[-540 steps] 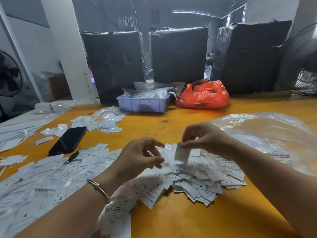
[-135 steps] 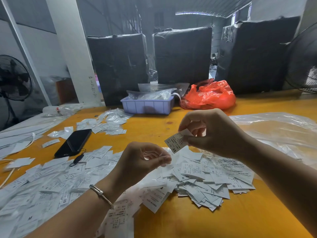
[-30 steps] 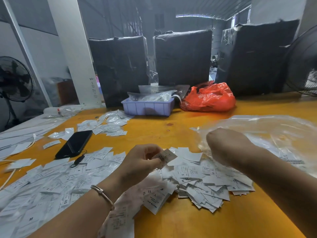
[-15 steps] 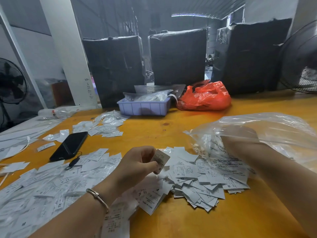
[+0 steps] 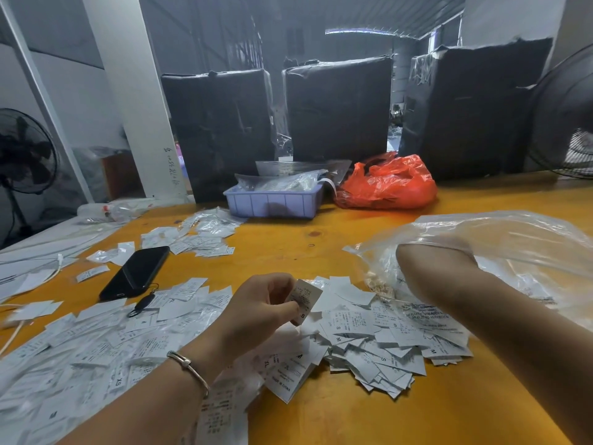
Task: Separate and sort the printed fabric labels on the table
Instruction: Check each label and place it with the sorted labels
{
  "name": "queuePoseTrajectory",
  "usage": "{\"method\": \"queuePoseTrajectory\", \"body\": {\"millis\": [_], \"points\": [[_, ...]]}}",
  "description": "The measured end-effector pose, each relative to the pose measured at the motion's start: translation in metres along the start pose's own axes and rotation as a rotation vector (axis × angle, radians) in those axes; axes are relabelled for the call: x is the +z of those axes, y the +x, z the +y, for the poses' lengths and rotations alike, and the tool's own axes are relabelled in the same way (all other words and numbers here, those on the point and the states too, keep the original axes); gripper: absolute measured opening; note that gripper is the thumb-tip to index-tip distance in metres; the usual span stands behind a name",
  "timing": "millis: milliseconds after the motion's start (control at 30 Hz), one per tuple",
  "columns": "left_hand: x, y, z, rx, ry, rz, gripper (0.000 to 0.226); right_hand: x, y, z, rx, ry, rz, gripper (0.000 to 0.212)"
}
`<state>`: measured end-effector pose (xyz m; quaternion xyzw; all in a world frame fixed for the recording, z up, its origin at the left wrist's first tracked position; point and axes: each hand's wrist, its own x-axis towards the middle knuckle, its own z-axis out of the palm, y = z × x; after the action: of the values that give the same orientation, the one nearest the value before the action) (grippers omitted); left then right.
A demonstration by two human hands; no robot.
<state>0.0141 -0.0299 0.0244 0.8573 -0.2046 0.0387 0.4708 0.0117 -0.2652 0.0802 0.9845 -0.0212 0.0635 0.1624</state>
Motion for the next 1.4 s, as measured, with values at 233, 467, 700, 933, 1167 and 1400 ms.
{"method": "queuePoseTrajectory", "body": {"millis": [233, 467, 700, 933, 1167, 1400], "points": [[-0.002, 0.000, 0.002, 0.017, -0.124, 0.000, 0.014, -0.011, -0.002, -0.010, -0.297, 0.865, -0.027, 0.022], [-0.007, -0.004, 0.013, 0.028, -0.410, -0.076, 0.017, 0.001, 0.007, -0.008, -0.310, 1.543, -0.197, 0.015], [-0.002, -0.006, 0.015, 0.044, -0.357, -0.084, 0.025, 0.008, 0.006, -0.020, -0.424, 1.610, -0.179, 0.014], [-0.005, -0.005, 0.014, 0.043, -0.367, -0.043, 0.026, 0.007, 0.005, -0.022, -0.422, 1.580, -0.063, 0.013], [-0.004, -0.006, 0.014, 0.048, -0.366, -0.022, 0.022, 0.010, 0.005, -0.023, -0.397, 1.377, -0.173, 0.030], [-0.004, -0.003, 0.011, 0.012, -0.320, -0.001, 0.026, 0.020, 0.013, -0.005, -0.084, 0.428, 0.264, 0.026]]}}
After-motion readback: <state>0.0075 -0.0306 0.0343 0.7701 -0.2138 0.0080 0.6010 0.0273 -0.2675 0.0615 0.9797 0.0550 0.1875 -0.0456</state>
